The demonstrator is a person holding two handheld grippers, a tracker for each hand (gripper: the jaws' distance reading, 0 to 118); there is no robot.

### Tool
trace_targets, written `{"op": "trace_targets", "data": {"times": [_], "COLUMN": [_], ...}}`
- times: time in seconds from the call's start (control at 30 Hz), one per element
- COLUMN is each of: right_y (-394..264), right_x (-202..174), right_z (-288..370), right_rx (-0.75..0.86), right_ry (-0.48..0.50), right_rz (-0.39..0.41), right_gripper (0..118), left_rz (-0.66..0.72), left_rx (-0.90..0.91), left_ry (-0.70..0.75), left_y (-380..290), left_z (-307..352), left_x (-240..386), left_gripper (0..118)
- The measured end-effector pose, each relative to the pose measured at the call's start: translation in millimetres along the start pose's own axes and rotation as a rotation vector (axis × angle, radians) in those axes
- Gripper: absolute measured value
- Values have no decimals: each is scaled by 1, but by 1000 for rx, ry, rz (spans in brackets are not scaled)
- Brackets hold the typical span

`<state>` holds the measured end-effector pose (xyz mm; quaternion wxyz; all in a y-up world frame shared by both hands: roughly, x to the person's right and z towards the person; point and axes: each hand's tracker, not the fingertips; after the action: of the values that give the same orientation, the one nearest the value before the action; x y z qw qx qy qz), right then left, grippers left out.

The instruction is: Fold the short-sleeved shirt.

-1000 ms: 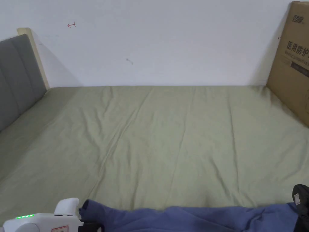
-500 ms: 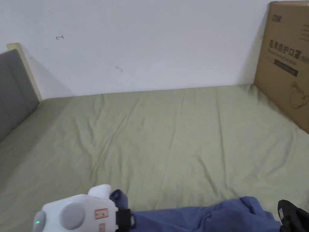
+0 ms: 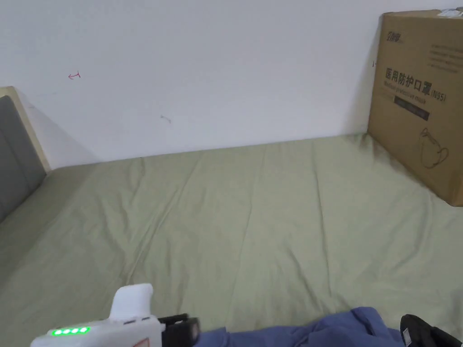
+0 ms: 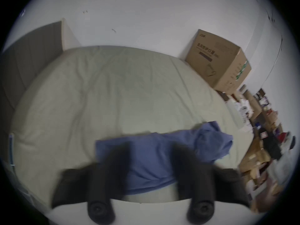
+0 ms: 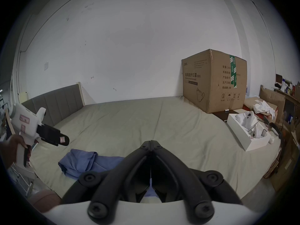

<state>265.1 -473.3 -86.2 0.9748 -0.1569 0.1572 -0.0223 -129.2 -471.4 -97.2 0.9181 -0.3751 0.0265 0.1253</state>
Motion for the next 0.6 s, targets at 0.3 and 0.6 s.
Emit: {"op": "trace_targets", "data": {"times": [0.3,0.6], "right_y": [10,13], "right_x": [-2,-14], "right_z": [8,9], "right_rx": [-14,-21], "right_ry": [24,30], "right_rz": [-15,70], "right_gripper": [0,0], "left_rz": [-63,2], "left_rx": [-232,-268], "left_ry": [-8,-494], "left_y": [-33,-45], "left_z": [-101,-91], "left_x": [36,99], "left_gripper": [2,1]}}
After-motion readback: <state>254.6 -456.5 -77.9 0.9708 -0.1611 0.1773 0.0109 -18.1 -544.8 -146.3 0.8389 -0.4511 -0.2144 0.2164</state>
